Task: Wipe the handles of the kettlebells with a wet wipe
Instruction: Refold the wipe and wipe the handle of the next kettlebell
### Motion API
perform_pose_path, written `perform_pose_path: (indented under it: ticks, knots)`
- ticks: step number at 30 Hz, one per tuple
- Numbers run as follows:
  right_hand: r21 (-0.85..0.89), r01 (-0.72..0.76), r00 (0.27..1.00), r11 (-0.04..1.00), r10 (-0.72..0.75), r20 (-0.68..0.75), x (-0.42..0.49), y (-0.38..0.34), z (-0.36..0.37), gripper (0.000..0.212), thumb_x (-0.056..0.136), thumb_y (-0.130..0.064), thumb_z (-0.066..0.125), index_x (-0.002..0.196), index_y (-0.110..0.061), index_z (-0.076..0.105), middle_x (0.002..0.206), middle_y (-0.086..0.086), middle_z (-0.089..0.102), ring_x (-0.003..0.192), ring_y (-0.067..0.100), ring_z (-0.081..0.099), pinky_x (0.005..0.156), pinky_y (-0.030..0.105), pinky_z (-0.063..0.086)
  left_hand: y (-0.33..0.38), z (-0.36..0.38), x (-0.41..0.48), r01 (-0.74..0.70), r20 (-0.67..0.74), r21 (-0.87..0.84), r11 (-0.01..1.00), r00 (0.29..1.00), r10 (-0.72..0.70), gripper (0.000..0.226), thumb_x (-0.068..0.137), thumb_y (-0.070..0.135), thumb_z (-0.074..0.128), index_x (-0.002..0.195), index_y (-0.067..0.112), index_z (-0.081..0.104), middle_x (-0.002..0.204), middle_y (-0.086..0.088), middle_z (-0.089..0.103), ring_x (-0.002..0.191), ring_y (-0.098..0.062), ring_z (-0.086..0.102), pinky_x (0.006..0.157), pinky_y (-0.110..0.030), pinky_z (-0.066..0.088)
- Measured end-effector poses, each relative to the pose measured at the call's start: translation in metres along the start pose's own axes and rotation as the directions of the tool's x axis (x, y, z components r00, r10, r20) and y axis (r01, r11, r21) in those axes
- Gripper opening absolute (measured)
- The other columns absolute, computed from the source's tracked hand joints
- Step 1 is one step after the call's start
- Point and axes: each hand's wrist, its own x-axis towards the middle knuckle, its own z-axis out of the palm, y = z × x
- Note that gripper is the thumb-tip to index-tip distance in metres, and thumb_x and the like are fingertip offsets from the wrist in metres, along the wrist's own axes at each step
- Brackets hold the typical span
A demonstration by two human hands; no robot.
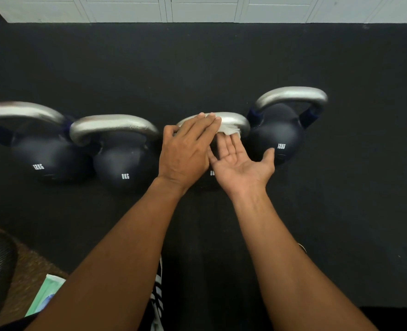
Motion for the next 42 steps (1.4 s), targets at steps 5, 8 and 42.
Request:
perform_pose_path:
  ticks: [5, 8, 42]
  knots:
    - [0.008, 0.004, 1.000, 1.000, -0.004, -0.018, 0.008, 0.003, 0.009, 0.091, 0.092, -0.074, 0.033, 0.150, -0.003, 0.038, 0.153, 0.021, 0.042, 0.143, 0.032, 0.040, 0.113, 0.056, 0.032, 0.001, 0.002, 0.000, 0.014, -0.008, 0.010, 1.000, 1.000, -0.014, 0.041, 0.094, 0.015, 0.055, 0.133, 0.017, 0.067, 0.137, 0.001, 0.066, 0.128, -0.019, 0.061, 0.082, -0.041, 0.046]
    - [0.005, 0.009, 1.000, 1.000, -0.009, -0.011, 0.019, 0.008, 0.020, 0.095, 0.091, -0.075, 0.035, 0.153, -0.004, 0.032, 0.153, 0.021, 0.042, 0.135, 0.033, 0.047, 0.088, 0.049, 0.048, 0.001, 0.003, -0.001, 0.014, -0.016, 0.019, 1.000, 1.000, -0.014, 0.039, 0.095, 0.016, 0.055, 0.132, 0.018, 0.068, 0.135, 0.002, 0.067, 0.126, -0.018, 0.062, 0.081, -0.040, 0.045]
    - [-0.099, 0.186, 0.907, -0.977, 0.132, 0.400, 0.051, -0.051, 0.086, 0.029, 0.103, -0.028, 0.027, 0.094, -0.021, 0.053, 0.110, 0.012, 0.068, 0.107, 0.036, 0.060, 0.086, 0.043, 0.037, 0.017, 0.004, -0.006, 0.189, -0.050, -0.019, 0.982, 0.981, -0.190, 0.048, 0.084, 0.009, 0.061, 0.131, 0.015, 0.067, 0.137, 0.002, 0.066, 0.132, -0.017, 0.057, 0.093, -0.045, 0.042]
